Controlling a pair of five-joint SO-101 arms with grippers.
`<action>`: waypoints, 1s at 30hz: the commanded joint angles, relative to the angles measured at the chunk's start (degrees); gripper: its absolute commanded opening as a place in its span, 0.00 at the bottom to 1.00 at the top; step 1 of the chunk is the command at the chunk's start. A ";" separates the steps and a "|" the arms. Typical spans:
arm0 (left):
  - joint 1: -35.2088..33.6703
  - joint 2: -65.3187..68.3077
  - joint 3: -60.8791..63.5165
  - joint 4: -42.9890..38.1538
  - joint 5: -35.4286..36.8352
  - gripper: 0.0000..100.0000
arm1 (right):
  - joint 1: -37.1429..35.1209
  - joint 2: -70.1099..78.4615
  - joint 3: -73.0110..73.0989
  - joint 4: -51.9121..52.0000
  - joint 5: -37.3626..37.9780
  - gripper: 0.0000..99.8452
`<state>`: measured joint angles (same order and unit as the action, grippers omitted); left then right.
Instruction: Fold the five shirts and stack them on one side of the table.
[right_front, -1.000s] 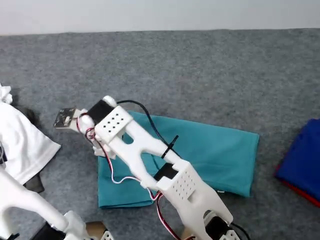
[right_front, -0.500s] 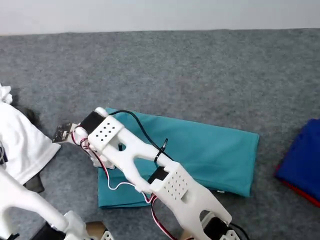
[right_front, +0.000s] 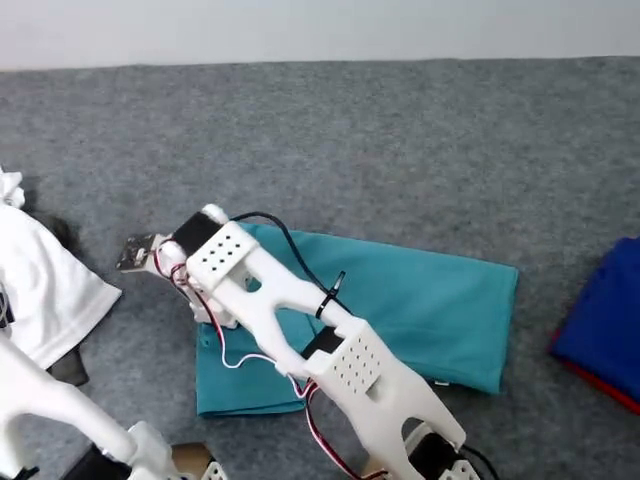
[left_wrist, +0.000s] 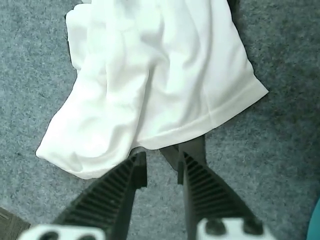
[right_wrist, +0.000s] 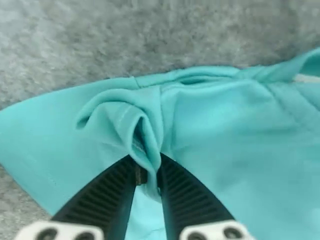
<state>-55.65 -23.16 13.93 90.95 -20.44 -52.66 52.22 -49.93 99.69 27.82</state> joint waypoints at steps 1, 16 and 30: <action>0.62 -1.58 -0.31 -1.05 0.09 0.11 | 1.27 -5.85 -3.52 0.84 -0.26 0.01; 0.53 -1.58 1.19 -1.14 -0.44 0.11 | -5.49 -6.37 -3.52 0.84 -0.62 0.17; 0.62 -1.67 1.19 -1.14 -1.49 0.11 | -2.15 -6.46 -3.60 0.75 -0.26 0.01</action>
<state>-55.65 -23.16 15.34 90.86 -21.41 -56.79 50.55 -49.93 99.69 27.74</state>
